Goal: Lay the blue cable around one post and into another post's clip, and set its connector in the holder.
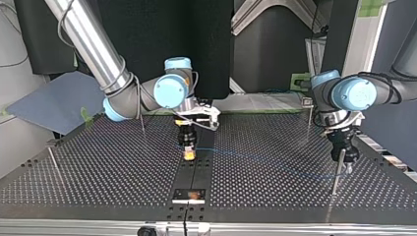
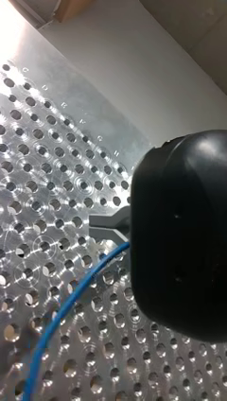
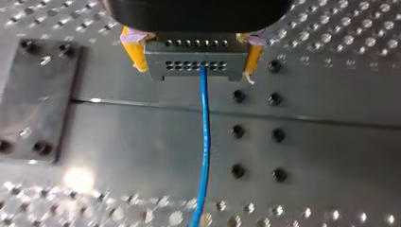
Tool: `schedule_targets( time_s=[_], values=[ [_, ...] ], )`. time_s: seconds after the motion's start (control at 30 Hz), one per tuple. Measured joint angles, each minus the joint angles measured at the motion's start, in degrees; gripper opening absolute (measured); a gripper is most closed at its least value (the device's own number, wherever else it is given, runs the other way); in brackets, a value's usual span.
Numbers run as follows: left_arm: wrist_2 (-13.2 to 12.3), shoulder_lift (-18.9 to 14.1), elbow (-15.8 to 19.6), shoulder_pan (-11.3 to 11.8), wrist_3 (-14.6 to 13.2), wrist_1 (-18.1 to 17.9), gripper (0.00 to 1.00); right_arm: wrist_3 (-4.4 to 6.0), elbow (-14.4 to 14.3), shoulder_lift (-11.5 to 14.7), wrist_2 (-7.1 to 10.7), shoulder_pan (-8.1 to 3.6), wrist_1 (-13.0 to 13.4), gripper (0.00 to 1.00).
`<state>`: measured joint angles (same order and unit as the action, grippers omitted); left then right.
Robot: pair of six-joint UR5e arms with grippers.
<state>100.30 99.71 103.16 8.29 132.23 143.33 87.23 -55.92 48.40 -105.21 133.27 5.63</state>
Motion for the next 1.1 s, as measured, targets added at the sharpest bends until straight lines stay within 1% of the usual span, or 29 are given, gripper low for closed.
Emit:
schedule_targets(
  time_s=[0.2,0.33,0.47,0.6,0.7,0.87,0.93,0.97,1.0,1.03,1.07,1.1],
  values=[
    [1.6,0.0,0.0,0.0,-0.9,0.9,0.00,0.06,-1.4,0.0,0.02,-0.56,0.8,0.00],
    [2.6,0.0,0.0,0.0,-1.6,1.1,0.00,0.06,-1.7,0.0,0.07,-0.80,0.8,0.00],
    [3.0,0.0,0.0,-0.2,-1.8,1.1,0.00,0.07,-2.1,0.0,0.04,-0.98,0.9,0.00],
    [3.0,0.0,0.3,-0.4,-2.1,0.9,0.00,0.13,-3.4,0.0,0.01,-1.37,1.9,0.00],
    [3.2,0.0,0.9,-0.4,-2.7,0.2,0.00,0.44,-4.4,0.0,0.01,-1.67,2.8,0.00],
    [4.9,0.0,2.0,-0.8,-4.1,-1.8,0.00,1.01,-6.2,0.0,-0.01,-2.08,3.8,0.00],
    [5.2,0.0,2.4,-1.0,-4.5,-2.9,0.00,1.15,-7.0,0.0,-0.04,-2.19,4.3,0.00],
    [5.1,0.0,2.6,-1.1,-4.8,-3.4,0.04,1.26,-7.4,0.0,-0.06,-2.25,4.6,0.00],
    [4.9,0.0,2.8,-1.1,-5.2,-3.8,0.04,1.40,-7.9,0.0,-0.06,-2.31,5.0,0.00],
    [4.5,0.0,3.0,-1.1,-5.7,-4.1,0.29,1.64,-8.5,0.0,-0.07,-2.39,5.5,0.00],
    [4.1,0.0,3.1,-1.2,-6.0,-4.2,0.39,1.83,-9.0,0.0,-0.08,-2.46,6.0,0.00],
    [3.8,0.0,3.2,-1.2,-6.2,-4.1,0.39,2.07,-9.6,0.0,-0.08,-2.56,6.5,0.00]
  ],
)
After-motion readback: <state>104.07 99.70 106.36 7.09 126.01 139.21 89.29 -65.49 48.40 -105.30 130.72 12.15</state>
